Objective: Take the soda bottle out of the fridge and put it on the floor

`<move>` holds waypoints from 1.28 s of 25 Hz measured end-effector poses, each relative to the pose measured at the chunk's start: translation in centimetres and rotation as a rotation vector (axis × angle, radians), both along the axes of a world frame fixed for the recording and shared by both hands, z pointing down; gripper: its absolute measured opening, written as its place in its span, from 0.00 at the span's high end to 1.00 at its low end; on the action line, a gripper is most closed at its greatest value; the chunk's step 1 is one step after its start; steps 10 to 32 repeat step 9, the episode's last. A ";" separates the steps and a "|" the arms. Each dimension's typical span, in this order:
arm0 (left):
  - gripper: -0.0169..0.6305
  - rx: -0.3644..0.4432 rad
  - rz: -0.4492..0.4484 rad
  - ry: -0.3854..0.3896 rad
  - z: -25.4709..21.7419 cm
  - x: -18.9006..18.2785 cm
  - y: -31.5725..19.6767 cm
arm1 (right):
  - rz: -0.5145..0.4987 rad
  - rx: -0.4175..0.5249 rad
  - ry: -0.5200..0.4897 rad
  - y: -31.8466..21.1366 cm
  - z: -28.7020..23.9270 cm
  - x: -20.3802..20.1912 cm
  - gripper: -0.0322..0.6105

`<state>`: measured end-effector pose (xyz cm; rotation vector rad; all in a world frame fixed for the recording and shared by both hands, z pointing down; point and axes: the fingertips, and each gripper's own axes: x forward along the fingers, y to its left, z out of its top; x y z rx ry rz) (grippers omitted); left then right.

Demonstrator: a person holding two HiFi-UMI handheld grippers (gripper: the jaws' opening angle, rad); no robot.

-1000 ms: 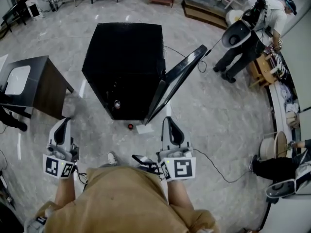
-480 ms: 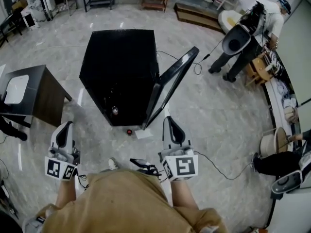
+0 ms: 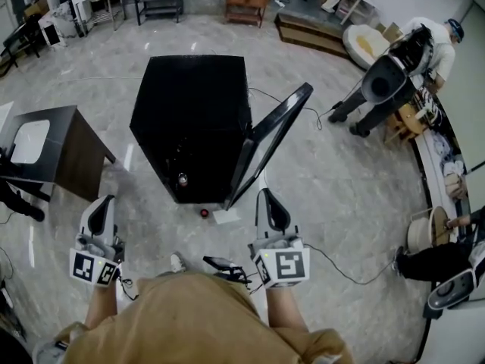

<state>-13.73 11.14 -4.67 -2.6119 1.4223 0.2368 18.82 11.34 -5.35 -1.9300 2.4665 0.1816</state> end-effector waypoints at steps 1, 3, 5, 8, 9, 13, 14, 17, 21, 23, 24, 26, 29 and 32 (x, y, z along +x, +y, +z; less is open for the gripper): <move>0.97 0.002 -0.002 -0.001 -0.1 -0.1 0.1 | -0.002 0.000 -0.002 0.0 0.0 -0.1 0.95; 0.97 0.006 -0.006 0.000 -0.1 -0.2 0.2 | -0.005 -0.005 -0.004 0.1 0.2 -0.3 0.95; 0.97 0.007 -0.014 0.003 0.1 -0.4 0.3 | -0.007 -0.003 -0.007 0.2 0.4 -0.5 0.95; 0.97 0.000 -0.025 0.017 0.5 -0.7 0.4 | -0.007 -0.001 -0.015 0.6 1.0 -0.7 0.95; 0.97 -0.003 -0.028 0.022 0.6 -0.7 0.4 | -0.007 -0.001 -0.017 0.7 1.2 -0.7 0.95; 0.97 -0.003 -0.028 0.022 0.6 -0.7 0.4 | -0.007 -0.001 -0.017 0.7 1.2 -0.7 0.95; 0.97 -0.003 -0.028 0.022 0.6 -0.7 0.4 | -0.007 -0.001 -0.017 0.7 1.2 -0.7 0.95; 0.97 -0.003 -0.028 0.022 0.6 -0.7 0.4 | -0.007 -0.001 -0.017 0.7 1.2 -0.7 0.95; 0.97 -0.003 -0.028 0.022 0.6 -0.7 0.4 | -0.007 -0.001 -0.017 0.7 1.2 -0.7 0.95; 0.97 -0.003 -0.028 0.022 0.6 -0.7 0.4 | -0.007 -0.001 -0.017 0.7 1.2 -0.7 0.95; 0.97 -0.003 -0.028 0.022 0.6 -0.7 0.4 | -0.007 -0.001 -0.017 0.7 1.2 -0.7 0.95; 0.97 -0.003 -0.028 0.022 0.6 -0.7 0.4 | -0.007 -0.001 -0.017 0.7 1.2 -0.7 0.95; 0.97 -0.003 -0.028 0.022 0.6 -0.7 0.4 | -0.007 -0.001 -0.017 0.7 1.2 -0.7 0.95; 0.97 -0.003 -0.028 0.022 0.6 -0.7 0.4 | -0.007 -0.001 -0.017 0.7 1.2 -0.7 0.95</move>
